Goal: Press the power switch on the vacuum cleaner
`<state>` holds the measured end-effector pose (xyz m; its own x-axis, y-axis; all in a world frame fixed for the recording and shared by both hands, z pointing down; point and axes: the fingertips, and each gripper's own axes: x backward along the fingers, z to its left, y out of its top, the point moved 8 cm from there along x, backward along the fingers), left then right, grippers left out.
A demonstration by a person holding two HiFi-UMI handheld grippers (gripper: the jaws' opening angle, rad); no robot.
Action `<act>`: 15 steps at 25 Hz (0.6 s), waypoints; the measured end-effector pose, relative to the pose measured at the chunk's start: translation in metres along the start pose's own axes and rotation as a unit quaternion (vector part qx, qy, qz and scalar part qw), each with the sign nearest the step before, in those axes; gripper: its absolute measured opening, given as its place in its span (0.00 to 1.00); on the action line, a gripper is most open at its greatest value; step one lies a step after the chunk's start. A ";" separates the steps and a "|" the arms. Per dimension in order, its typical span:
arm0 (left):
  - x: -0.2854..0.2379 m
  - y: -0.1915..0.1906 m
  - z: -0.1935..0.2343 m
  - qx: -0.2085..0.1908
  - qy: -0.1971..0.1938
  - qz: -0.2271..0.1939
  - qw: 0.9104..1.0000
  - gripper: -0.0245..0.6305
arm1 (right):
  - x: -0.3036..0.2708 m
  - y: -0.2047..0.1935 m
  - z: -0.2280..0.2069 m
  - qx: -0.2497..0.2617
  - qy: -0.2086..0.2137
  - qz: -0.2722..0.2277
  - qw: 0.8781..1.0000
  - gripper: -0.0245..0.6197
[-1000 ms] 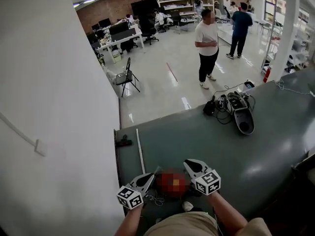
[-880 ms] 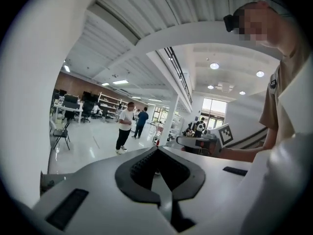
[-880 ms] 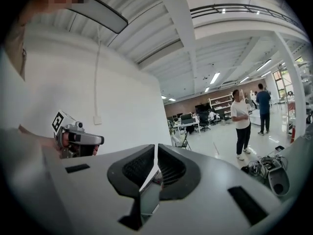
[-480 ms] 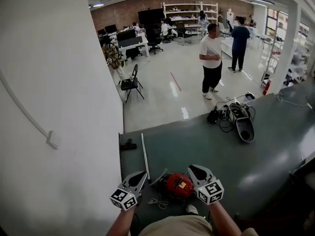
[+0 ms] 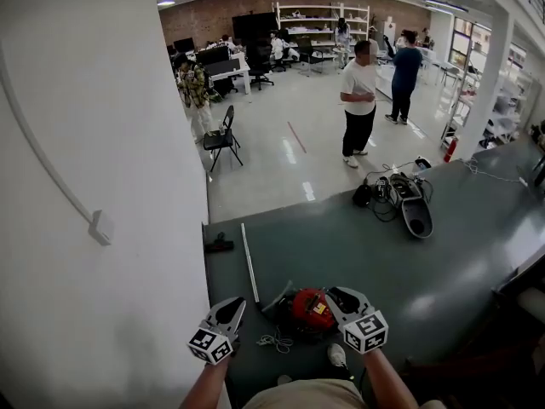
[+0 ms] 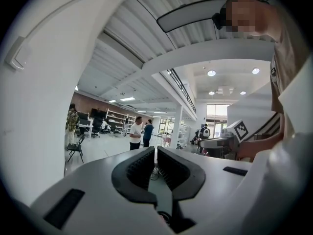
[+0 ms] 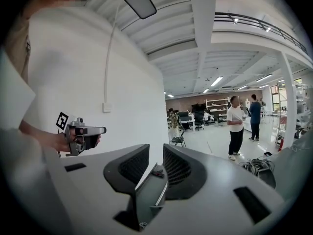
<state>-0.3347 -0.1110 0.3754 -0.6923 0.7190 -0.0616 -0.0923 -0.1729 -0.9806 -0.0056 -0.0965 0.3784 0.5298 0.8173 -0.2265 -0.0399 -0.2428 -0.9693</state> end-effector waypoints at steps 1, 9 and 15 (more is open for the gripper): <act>0.005 -0.006 0.002 0.000 -0.003 0.003 1.000 0.04 | 0.000 -0.004 0.007 -0.002 0.000 0.001 1.000 0.16; 0.019 -0.054 -0.011 0.030 -0.004 0.038 0.999 0.05 | -0.002 -0.044 0.036 0.008 0.012 0.035 0.999 0.18; -0.011 -0.079 -0.031 0.038 -0.023 0.066 0.997 0.05 | 0.003 -0.063 0.015 0.015 -0.002 0.046 0.999 0.18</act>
<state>-0.2970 -0.0843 0.4477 -0.7335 0.6558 -0.1788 -0.0507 -0.3151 -0.9477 -0.0142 -0.0706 0.4371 0.5191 0.7942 -0.3159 -0.1135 -0.3022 -0.9465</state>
